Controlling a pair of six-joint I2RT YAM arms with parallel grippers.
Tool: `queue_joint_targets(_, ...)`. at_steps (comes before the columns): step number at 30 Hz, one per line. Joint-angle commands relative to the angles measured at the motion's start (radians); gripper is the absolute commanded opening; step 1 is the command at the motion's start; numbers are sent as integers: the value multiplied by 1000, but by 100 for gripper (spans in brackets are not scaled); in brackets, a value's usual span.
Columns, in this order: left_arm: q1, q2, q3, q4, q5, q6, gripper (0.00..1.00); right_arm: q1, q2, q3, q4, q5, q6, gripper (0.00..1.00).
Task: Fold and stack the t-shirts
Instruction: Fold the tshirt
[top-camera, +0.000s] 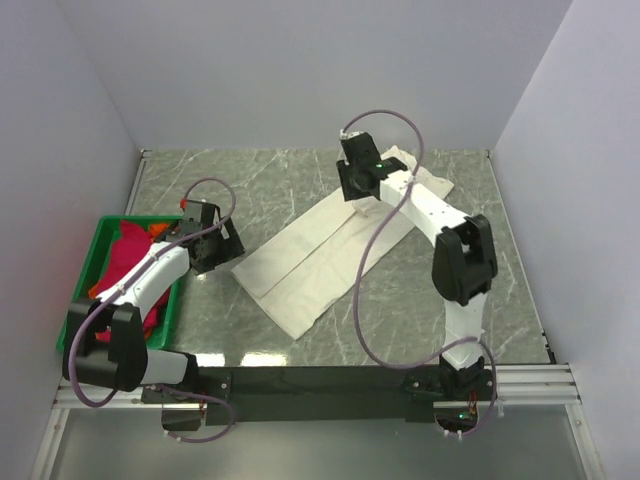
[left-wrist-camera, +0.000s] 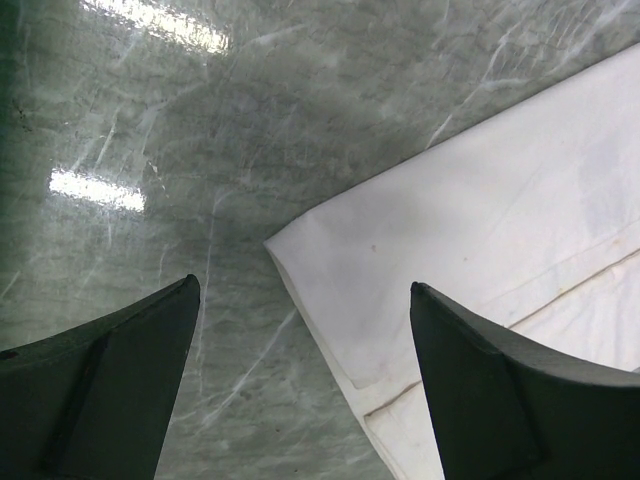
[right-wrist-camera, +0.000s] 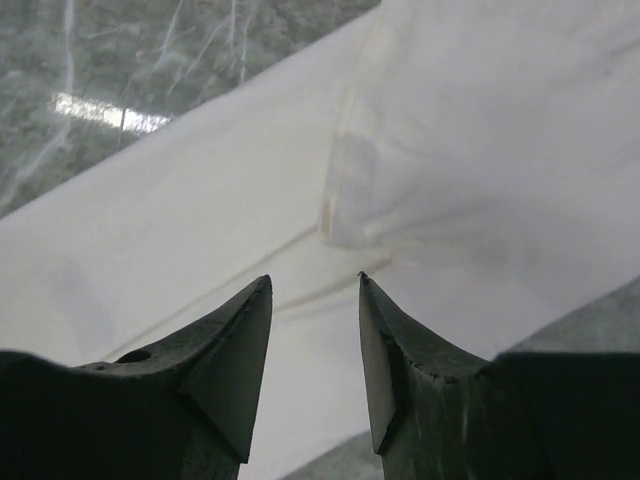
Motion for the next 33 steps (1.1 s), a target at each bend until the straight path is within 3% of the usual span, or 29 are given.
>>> queue_joint_targets(1,-3,-11,-7,18,-4,21,92,5,113,121,52,33,-90,48)
queue_joint_targets(8,-3,-18,-5,15,-6,24,91,7,257,244,33,164,-174,48)
queue_joint_targets(15,-3,-19,-2,14,5,27,92,14,279,191,36,136,-202,47)
queue_joint_targets(26,-3,-22,-5,12,2,27,91,19,313,166,36,117,-203,33)
queue_joint_targets(30,-3,-21,-5,9,-1,27,91,22,317,145,32,96,-211,20)
queue_joint_targets(33,-3,-21,-5,9,-4,27,91,22,333,146,4,76,-209,18)
